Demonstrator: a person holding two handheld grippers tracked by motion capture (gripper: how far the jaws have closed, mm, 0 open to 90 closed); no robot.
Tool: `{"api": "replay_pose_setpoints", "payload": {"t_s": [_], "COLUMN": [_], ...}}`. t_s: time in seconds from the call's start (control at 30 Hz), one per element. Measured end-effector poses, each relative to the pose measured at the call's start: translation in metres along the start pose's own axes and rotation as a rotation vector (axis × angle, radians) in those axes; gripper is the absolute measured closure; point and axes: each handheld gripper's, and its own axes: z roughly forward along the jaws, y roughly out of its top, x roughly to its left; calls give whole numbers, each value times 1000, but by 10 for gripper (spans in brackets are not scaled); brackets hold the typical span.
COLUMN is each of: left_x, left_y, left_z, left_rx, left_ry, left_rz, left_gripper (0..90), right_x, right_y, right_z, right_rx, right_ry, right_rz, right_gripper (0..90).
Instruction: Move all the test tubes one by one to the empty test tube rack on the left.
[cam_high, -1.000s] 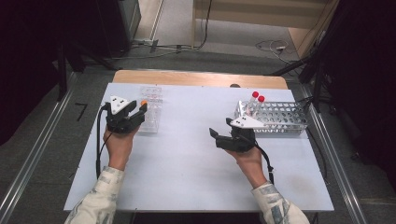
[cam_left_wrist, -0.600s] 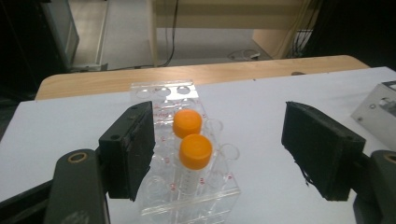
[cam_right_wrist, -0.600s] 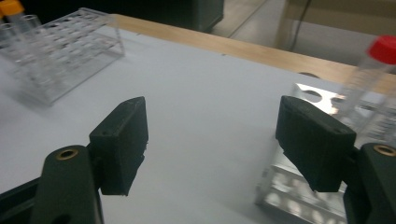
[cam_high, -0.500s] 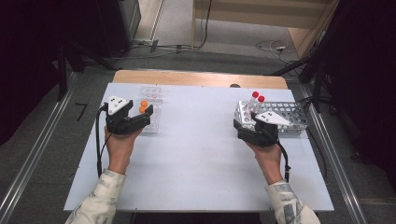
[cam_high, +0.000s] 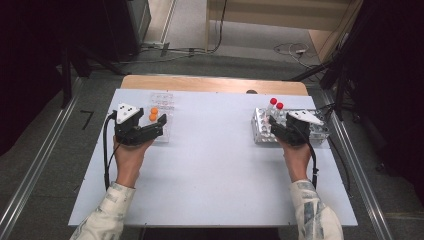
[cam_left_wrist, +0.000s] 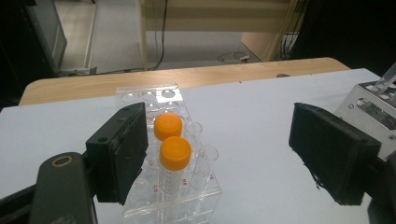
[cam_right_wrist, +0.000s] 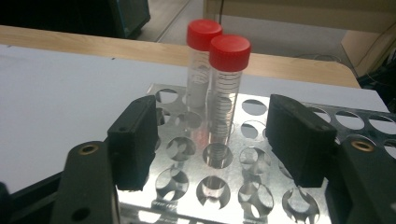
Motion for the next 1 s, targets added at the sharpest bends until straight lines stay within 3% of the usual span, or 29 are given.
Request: {"api": "replay_pose_setpoints", "payload": {"t_s": [0.27, 0.67, 0.83, 1.0], "left_x": [0, -1, 0, 0], "left_y": [0, 0, -1, -1], "left_z": [-1, -1, 0, -1], "left_rx": [-2, -2, -1, -2], "left_ry": [-2, -4, -3, 0], "left_rz": [4, 3, 2, 2], "left_gripper": [203, 203, 202, 202], "right_x": [-8, -5, -7, -7], "right_y": [-3, -6, -4, 13], "right_z": [23, 33, 31, 19], "right_rx": [19, -3, -16, -48], "right_ry": [-13, -13, -8, -10], "right_rz": [43, 13, 16, -2], "right_gripper": [511, 703, 707, 707]}}
